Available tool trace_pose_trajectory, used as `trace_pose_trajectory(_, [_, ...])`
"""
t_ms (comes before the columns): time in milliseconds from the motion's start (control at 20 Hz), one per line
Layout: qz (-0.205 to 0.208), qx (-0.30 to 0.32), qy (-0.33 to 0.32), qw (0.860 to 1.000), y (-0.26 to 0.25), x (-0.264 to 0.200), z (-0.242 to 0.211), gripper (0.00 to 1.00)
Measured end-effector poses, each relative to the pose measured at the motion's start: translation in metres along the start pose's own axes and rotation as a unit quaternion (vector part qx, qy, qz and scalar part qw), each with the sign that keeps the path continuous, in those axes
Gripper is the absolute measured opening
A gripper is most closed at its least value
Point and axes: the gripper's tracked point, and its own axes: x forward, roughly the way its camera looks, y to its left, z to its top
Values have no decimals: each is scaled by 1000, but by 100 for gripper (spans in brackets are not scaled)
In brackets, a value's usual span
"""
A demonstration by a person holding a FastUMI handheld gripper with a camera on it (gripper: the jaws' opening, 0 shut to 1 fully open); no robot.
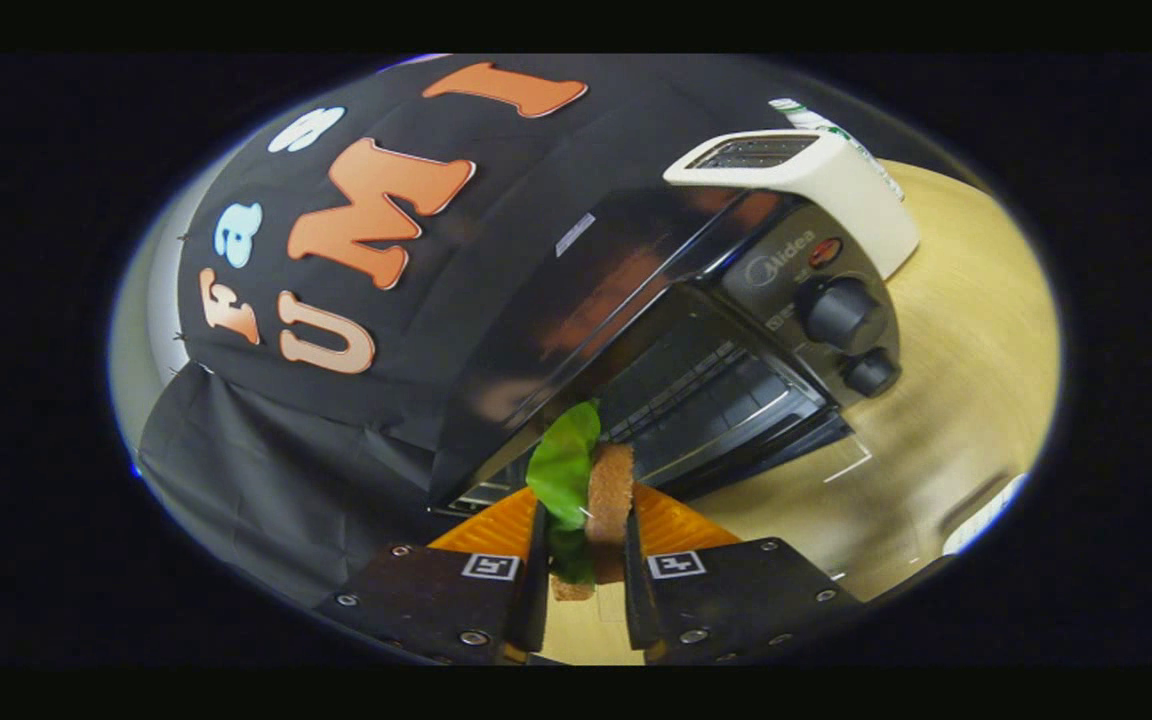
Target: Open the toaster oven, put the food inside, and close the toaster oven door.
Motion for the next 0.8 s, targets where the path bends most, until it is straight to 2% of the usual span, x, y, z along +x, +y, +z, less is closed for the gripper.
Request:
trace_pose_trajectory(150, [-6, 4, -2, 1000, -6, 19, -4, 32])
trace_pose_trajectory(250, [6, 21, -16, 1000, -4, 30, 2, 32])
trace_pose_trajectory(550, [-8, 31, -65, 997, -13, 54, 11, 32])
trace_pose_trajectory(800, [-22, 3, -96, 995, -13, 65, 18, 34])
